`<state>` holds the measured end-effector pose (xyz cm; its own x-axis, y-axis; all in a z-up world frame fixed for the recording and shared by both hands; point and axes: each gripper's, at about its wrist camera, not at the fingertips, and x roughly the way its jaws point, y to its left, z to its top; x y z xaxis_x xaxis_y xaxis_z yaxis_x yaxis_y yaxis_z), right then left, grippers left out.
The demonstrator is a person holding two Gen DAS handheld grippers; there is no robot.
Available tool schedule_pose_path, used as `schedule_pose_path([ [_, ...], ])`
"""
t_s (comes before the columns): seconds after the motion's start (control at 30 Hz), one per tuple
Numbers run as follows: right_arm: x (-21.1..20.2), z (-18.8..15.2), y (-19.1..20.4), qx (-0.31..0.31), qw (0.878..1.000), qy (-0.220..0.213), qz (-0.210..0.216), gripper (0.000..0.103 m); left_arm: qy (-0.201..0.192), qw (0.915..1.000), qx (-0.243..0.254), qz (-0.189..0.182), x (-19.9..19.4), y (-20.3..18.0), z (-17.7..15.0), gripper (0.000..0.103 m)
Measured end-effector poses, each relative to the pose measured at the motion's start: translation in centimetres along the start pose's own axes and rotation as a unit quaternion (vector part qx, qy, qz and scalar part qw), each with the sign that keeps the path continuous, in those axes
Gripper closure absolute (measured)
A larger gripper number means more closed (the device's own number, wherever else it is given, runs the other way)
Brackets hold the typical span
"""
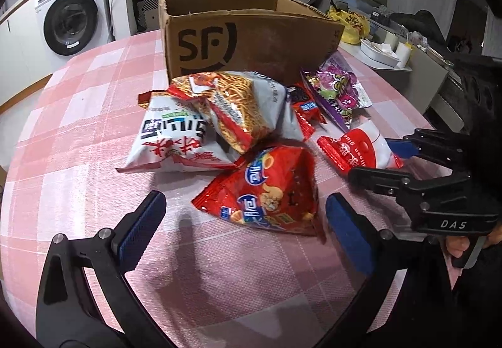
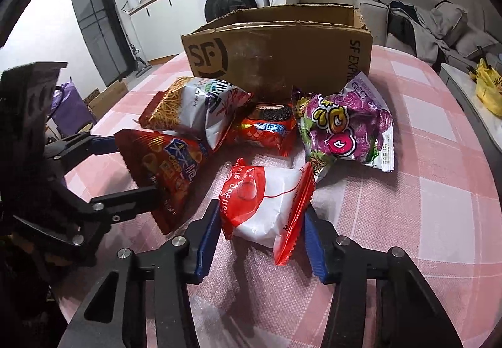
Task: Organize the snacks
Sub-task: 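Grasp the red cracker bag with the left tool while the right tool grasps the white-and-red pack, then lift both packs and carry them over the SF box with both tools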
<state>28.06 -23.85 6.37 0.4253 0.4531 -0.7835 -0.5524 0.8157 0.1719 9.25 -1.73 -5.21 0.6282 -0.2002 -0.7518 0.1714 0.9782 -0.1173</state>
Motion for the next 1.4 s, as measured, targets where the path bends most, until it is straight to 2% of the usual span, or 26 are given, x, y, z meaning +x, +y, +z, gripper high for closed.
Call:
schedule_pose_path([
  [0.3, 0.1, -0.3, -0.8, 0.002, 1.000, 0.008, 0.004, 0.053, 0.018, 0.9998, 0.001, 0.000, 1.6, -0.6, 0.4, 0.002],
  [0.4, 0.0, -0.3, -0.8, 0.002, 1.000, 0.009, 0.005, 0.053, 0.029, 0.9994, 0.003, 0.018, 2.4, -1.0, 0.6, 0.004],
  [0.5, 0.0, -0.3, -0.8, 0.001, 1.000, 0.010, 0.004, 0.053, 0.037, 0.9991, 0.014, 0.018, 3.0, -1.6, 0.6, 0.017],
  [0.6, 0.0, -0.2, -0.7, -0.001, 1.000, 0.010, 0.004, 0.053, 0.026, 0.9992, 0.026, 0.019, 2.9, -2.1, 0.5, 0.025],
  [0.87, 0.0, -0.1, -0.5, -0.005, 1.000, 0.008, 0.012, 0.053, 0.002, 0.9988, 0.047, -0.012, 1.8, -3.1, 0.5, 0.055],
  [1.4, -2.4, 0.7, -0.9, 0.002, 0.999, -0.026, 0.025, 0.053, -0.026, 0.9973, 0.023, -0.065, -0.9, -1.5, 0.1, 0.057],
])
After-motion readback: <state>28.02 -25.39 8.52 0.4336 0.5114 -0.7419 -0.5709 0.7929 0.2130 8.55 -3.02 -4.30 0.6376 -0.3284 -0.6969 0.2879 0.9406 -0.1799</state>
